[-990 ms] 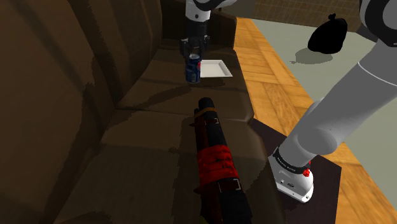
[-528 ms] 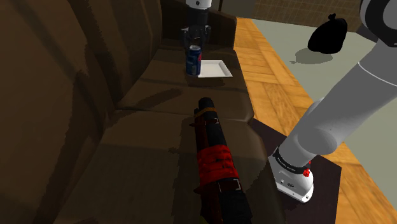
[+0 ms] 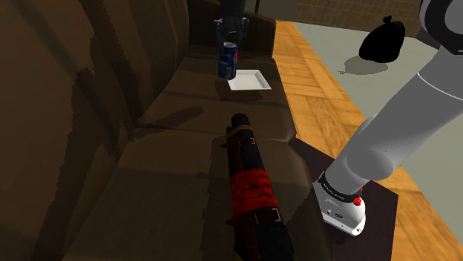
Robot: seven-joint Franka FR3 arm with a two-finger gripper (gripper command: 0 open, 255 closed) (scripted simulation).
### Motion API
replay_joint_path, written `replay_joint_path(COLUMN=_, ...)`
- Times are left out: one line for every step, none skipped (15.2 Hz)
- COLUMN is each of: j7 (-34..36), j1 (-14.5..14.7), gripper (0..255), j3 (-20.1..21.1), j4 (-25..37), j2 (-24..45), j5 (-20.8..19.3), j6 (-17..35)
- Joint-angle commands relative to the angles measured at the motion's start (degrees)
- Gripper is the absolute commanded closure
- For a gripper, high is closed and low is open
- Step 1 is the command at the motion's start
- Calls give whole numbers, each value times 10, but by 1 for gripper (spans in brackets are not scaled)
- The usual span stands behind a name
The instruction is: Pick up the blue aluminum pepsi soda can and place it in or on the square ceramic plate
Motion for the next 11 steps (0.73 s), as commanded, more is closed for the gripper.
replay_joint_path(j7=-20, j1=-9, gripper=255, j3=-11, j4=10, j2=1, j5=-1, j6=-10)
replay_joint_path(j7=-34, j1=-15, gripper=255, j3=-19, j4=15, j2=1, j5=-2, j6=-14)
replay_joint_path(j7=-47, j1=-21, gripper=255, j3=-26, j4=21, j2=3, j5=-2, j6=-18)
replay_joint_path(j7=-60, j1=-27, gripper=255, j3=-34, j4=27, j2=5, j5=-3, j6=-23)
replay_joint_path(j7=-74, j1=-34, gripper=255, j3=-41, j4=34, j2=7, j5=-4, j6=-27)
replay_joint_path(j7=-87, j1=-40, gripper=255, j3=-48, j4=42, j2=10, j5=-4, j6=-32)
replay_joint_path(j7=-100, j1=-46, gripper=255, j3=-56, j4=50, j2=14, j5=-5, j6=-36)
replay_joint_path(j7=-114, j1=-52, gripper=255, j3=-63, j4=59, j2=18, j5=-5, j6=-41)
replay_joint_path(j7=-127, j1=-58, gripper=255, j3=-70, j4=69, j2=23, j5=-5, j6=-46)
replay_joint_path(j7=-140, j1=-64, gripper=255, j3=-77, j4=80, j2=29, j5=-5, j6=-52)
replay_joint_path(j7=-154, j1=-70, gripper=255, j3=-84, j4=92, j2=35, j5=-5, j6=-57)
